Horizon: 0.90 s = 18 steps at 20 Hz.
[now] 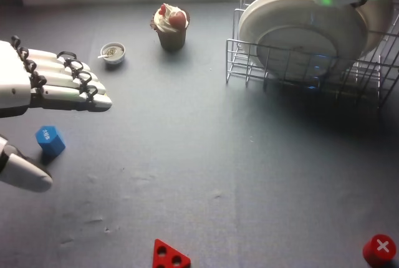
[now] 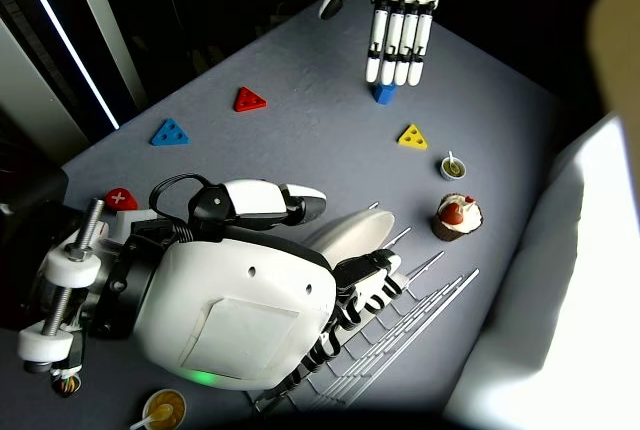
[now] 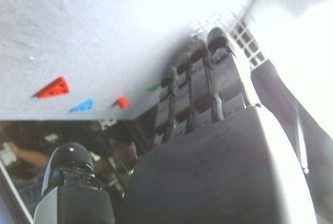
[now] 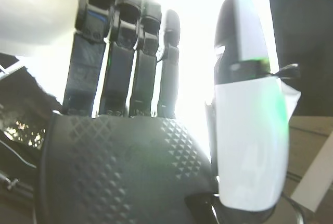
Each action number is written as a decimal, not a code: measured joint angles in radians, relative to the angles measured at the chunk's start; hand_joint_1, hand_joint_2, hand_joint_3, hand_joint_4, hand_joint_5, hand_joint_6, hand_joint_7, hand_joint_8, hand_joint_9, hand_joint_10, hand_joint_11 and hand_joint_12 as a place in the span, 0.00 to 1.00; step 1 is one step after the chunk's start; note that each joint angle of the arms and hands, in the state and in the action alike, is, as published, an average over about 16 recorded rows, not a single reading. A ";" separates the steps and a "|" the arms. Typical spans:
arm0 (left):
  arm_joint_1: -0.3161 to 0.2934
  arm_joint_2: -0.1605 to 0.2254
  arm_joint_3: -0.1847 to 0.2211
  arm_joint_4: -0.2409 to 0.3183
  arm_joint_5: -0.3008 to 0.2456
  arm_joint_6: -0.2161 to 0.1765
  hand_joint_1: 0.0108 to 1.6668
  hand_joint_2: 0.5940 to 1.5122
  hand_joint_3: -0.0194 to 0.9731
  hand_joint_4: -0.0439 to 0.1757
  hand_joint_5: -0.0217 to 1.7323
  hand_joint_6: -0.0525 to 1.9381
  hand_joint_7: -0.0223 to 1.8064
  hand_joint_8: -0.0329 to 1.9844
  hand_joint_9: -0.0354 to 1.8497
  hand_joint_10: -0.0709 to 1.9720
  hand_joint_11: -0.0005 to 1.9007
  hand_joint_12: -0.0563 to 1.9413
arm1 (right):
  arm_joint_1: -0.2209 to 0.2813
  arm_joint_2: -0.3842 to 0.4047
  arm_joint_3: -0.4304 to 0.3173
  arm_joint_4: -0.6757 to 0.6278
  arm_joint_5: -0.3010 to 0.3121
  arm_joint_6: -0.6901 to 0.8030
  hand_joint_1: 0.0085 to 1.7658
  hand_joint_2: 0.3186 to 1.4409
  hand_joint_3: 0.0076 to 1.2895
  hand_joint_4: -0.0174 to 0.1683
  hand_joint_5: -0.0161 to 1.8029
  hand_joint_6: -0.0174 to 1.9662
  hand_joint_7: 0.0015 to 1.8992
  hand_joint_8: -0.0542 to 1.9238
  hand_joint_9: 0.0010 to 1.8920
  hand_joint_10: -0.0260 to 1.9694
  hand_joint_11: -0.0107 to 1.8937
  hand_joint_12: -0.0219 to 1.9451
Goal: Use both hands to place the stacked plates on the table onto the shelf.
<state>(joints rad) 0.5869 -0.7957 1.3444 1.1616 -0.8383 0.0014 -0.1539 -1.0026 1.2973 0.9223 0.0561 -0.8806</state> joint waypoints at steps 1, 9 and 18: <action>0.000 -0.001 -0.003 0.000 0.000 0.000 0.04 0.45 0.02 0.22 0.09 0.03 0.10 0.01 0.11 0.04 0.09 0.04 | 0.005 0.002 -0.002 0.000 0.001 0.002 0.66 0.61 0.00 0.07 0.44 0.13 0.43 0.10 0.50 0.05 0.60 0.03; 0.000 -0.005 -0.020 -0.004 0.002 0.000 0.04 0.45 0.02 0.22 0.10 0.03 0.10 0.01 0.10 0.04 0.09 0.04 | 0.069 0.040 -0.041 -0.092 0.000 0.005 0.62 0.62 0.00 0.07 0.37 0.02 0.37 0.03 0.44 0.03 0.55 0.02; 0.000 -0.009 -0.024 -0.009 0.002 0.000 0.02 0.45 0.02 0.22 0.09 0.03 0.10 0.01 0.10 0.04 0.08 0.04 | 0.045 0.152 -0.160 -0.574 0.120 -0.039 0.53 0.61 0.00 0.19 0.27 0.02 0.27 0.03 0.31 0.02 0.38 0.02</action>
<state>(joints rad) 0.5869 -0.8043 1.3201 1.1523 -0.8359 0.0015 -0.1085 -0.8505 1.1372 0.3488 0.1761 -0.9196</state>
